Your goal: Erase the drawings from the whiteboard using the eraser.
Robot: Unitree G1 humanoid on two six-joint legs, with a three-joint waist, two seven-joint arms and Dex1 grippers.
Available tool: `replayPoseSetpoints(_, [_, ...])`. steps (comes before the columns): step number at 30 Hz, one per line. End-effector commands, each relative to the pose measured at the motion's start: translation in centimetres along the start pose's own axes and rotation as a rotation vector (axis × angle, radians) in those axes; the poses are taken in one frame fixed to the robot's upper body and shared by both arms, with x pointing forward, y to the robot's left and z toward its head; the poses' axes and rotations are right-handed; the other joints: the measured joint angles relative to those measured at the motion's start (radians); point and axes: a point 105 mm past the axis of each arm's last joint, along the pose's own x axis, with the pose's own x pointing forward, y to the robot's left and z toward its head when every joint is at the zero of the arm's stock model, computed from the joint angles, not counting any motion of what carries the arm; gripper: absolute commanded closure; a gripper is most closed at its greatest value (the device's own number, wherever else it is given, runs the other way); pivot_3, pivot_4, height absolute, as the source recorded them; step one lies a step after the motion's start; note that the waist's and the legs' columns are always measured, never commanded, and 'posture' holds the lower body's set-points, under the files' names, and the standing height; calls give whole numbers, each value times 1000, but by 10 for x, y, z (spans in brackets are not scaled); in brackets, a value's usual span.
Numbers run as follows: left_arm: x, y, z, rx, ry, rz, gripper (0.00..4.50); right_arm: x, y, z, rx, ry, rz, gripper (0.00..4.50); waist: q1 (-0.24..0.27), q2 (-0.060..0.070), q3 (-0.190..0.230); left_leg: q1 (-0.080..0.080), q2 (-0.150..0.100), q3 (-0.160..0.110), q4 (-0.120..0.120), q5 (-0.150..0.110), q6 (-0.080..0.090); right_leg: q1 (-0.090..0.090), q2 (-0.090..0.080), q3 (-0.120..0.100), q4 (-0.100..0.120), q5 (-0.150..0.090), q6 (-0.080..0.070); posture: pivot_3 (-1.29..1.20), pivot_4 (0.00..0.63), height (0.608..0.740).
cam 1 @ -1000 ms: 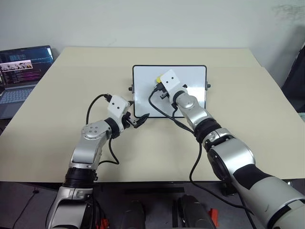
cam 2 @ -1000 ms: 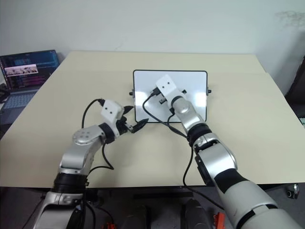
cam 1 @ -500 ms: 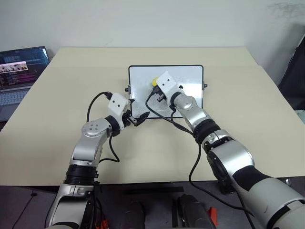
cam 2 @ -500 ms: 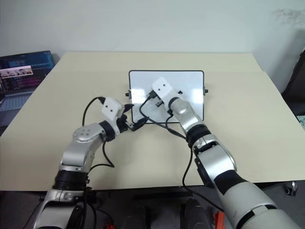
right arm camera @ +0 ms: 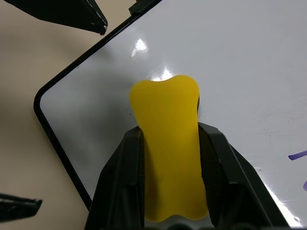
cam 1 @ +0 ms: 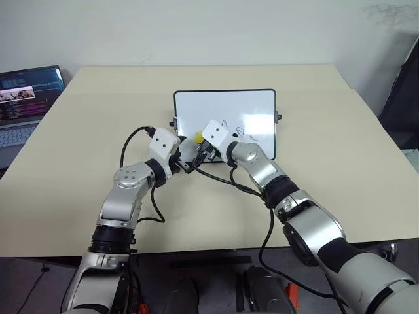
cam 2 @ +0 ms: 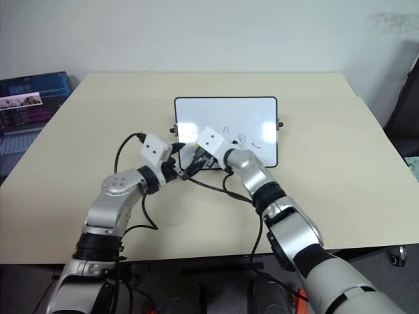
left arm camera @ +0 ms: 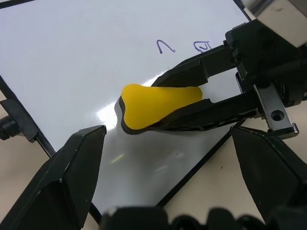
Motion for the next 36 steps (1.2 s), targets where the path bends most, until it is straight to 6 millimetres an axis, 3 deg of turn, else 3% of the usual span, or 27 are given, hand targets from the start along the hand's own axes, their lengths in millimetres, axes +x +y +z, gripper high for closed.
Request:
replayPoseSetpoints(1, [1, 2, 17, 47, -49, -3, 0, -9, -17, -5, 79, 11, -25, 3326, 0, 0, 0, 0, 0, 0, 0, 0, 0, 0, 0, 0, 0, 0, 0, 0, 150, 740])
replayPoseSetpoints(4, [1, 1, 22, 60, -62, -14, 0, -25, -29, 30, 55, -130, 5, 3327, 13, 0, 0, -2, 0, -1, 0, 0, 0, -1, 0, -1, -1, 0, 0, 0, 150, 740])
replayPoseSetpoints(6, [0, -1, 32, 81, -79, -45, 0, -49, -39, 53, 23, -209, 39, 3329, 19, 1, 2, -5, 0, -1, 0, 0, 0, -2, 0, -1, -3, 0, 0, 0, 150, 740])
replayPoseSetpoints(8, [-3, -2, 41, 115, -85, -68, 0, -72, -47, 61, -6, -227, 68, 3330, 22, 1, 2, -8, 0, -1, -1, -1, -1, -6, 0, -1, -3, 0, 0, 0, 150, 740])
replayPoseSetpoints(10, [-7, 1, 46, 151, -80, -77, 0, -95, -56, 59, -54, -211, 84, 3330, 26, 1, 2, -12, 0, -3, -1, -1, -1, -9, 0, -3, -2, 2, -4, 0, 150, 740])
replayPoseSetpoints(13, [-18, 11, 58, 203, -71, -99, 0, -131, -80, 40, -115, -121, 74, 3330, 27, 1, 2, -12, 0, -4, -2, -2, -2, -9, 0, -5, -4, 1, -5, 0, 150, 740])
replayPoseSetpoints(16, [-25, 19, 66, 228, -69, -111, 0, -154, -96, 24, -135, -46, 60, 3336, 28, 0, 2, -13, 0, -3, -2, -3, -3, -9, -1, -5, -6, -1, -3, 0, 150, 740])
replayPoseSetpoints(21, [-27, 28, 59, 227, -49, -97, 0, -166, -114, 5, -126, -3, -14, 3336, 19, 0, 2, -12, 0, -1, -2, -3, -3, -9, -1, -3, -6, -3, 0, 0, 150, 740])
replayPoseSetpoints(30, [-37, 34, 71, 198, -115, -79, 0, -182, -129, -2, -72, -50, -104, 3336, 28, -1, 4, -12, 0, -1, -2, -3, -3, -9, -1, -3, -6, -3, 0, 0, 150, 740])
replayPoseSetpoints(36, [-38, 33, 67, 194, -104, -84, 0, -180, -130, -4, -74, -41, -108, 3336, 26, -1, 4, -12, 0, -1, -2, -3, -3, -9, -1, -3, -5, -3, 0, 0, 150, 740])
